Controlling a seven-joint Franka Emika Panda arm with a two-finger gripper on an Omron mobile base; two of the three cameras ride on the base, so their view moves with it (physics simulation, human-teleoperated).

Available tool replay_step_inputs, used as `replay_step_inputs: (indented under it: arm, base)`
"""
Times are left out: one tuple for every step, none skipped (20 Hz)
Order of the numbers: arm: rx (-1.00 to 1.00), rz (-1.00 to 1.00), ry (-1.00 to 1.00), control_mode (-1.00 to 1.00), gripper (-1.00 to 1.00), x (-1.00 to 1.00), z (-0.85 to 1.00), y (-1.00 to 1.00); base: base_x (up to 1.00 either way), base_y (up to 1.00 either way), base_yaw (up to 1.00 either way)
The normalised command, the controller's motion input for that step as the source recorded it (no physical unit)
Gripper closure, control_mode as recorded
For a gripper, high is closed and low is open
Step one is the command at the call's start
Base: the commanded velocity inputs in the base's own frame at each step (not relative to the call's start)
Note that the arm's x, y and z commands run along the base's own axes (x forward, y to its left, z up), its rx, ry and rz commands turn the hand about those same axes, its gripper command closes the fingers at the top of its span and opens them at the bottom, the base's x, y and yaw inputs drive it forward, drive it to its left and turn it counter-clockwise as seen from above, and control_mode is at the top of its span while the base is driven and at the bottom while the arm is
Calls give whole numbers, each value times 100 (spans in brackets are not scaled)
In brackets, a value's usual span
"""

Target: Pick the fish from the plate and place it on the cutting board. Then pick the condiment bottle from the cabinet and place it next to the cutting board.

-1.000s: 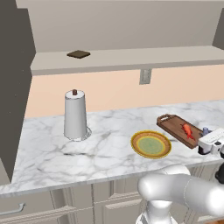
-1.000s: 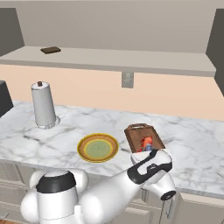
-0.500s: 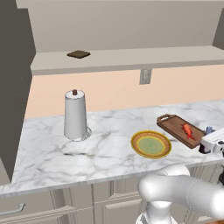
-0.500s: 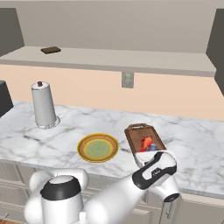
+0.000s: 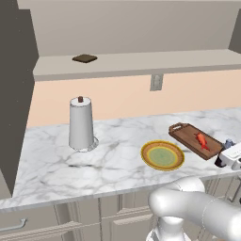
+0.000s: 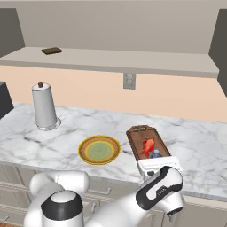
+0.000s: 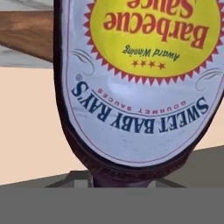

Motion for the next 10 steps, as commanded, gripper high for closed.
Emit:
replay_step_inputs:
  arm:
    - [0, 0, 0, -100, 100, -10, -14, 4]
    - [0, 0, 0, -100, 100, -4, -10, 5]
    - [0, 0, 0, -100, 100, 0, -6, 8]
    - [-1, 0, 0, -100, 100, 0, -2, 12]
    - [-3, 0, 2, -100, 100, 0, -1, 15]
    - [-3, 0, 3, -100, 100, 0, 0, 16]
    - [-4, 0, 5, -100, 100, 0, 0, 18]
    - [-5, 0, 6, -100, 100, 0, 0, 20]
    - [-5, 0, 6, -100, 100, 0, 0, 21]
    - [-6, 0, 5, -100, 100, 0, -3, 21]
  base:
    - [0, 0, 0]
    - [0, 0, 0]
    - [0, 0, 0]
    - [0, 0, 0]
    - [0, 0, 0]
    - [0, 0, 0]
    - [0, 0, 0]
    - [0, 0, 0]
    - [0, 0, 0]
    - [0, 0, 0]
